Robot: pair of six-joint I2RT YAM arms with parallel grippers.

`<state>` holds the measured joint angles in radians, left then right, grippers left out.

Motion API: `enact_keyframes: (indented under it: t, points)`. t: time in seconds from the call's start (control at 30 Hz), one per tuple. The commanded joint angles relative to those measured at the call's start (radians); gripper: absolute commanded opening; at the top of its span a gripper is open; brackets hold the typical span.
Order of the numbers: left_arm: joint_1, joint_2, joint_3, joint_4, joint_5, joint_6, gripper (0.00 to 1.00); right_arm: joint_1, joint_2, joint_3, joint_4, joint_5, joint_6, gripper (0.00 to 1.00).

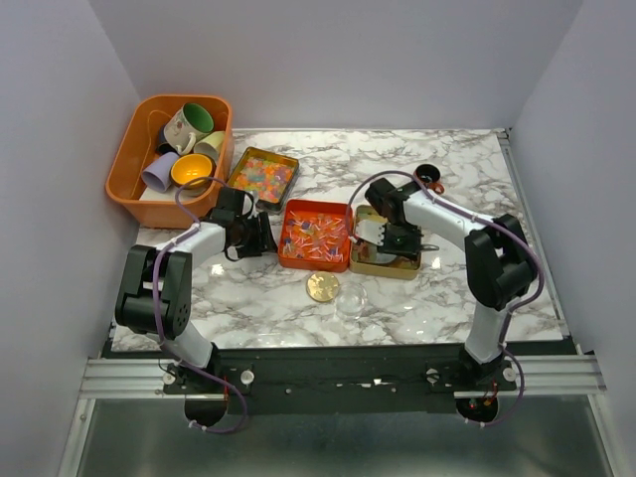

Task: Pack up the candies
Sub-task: Scoop the fake candies from the storage box.

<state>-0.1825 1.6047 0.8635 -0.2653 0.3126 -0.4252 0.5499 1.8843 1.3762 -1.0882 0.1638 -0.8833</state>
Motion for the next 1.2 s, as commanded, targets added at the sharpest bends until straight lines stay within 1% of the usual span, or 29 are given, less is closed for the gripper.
enact_keyframes:
  t: [0.0, 0.23, 0.6, 0.73, 0.9, 1.17]
  points:
    - [-0.005, -0.029, 0.022, -0.078, 0.115, 0.043, 0.66, -0.022, -0.03, -0.068, 0.246, -0.188, 0.023, 0.01]
    - [0.002, -0.023, 0.048, -0.115, 0.152, 0.075, 0.66, -0.044, -0.109, -0.161, 0.356, -0.228, 0.044, 0.01]
    - [0.021, 0.014, 0.1, -0.176, 0.189, 0.117, 0.66, -0.093, -0.212, -0.287, 0.462, -0.322, 0.095, 0.01]
    - [0.029, 0.009, 0.101, -0.193, 0.209, 0.129, 0.68, -0.108, -0.241, -0.333, 0.505, -0.371, 0.093, 0.01]
    - [0.035, 0.0, 0.1, -0.224, 0.217, 0.155, 0.69, -0.123, -0.261, -0.368, 0.53, -0.391, 0.087, 0.01]
    - [0.051, -0.005, 0.109, -0.249, 0.221, 0.177, 0.69, -0.166, -0.341, -0.42, 0.559, -0.461, 0.098, 0.01]
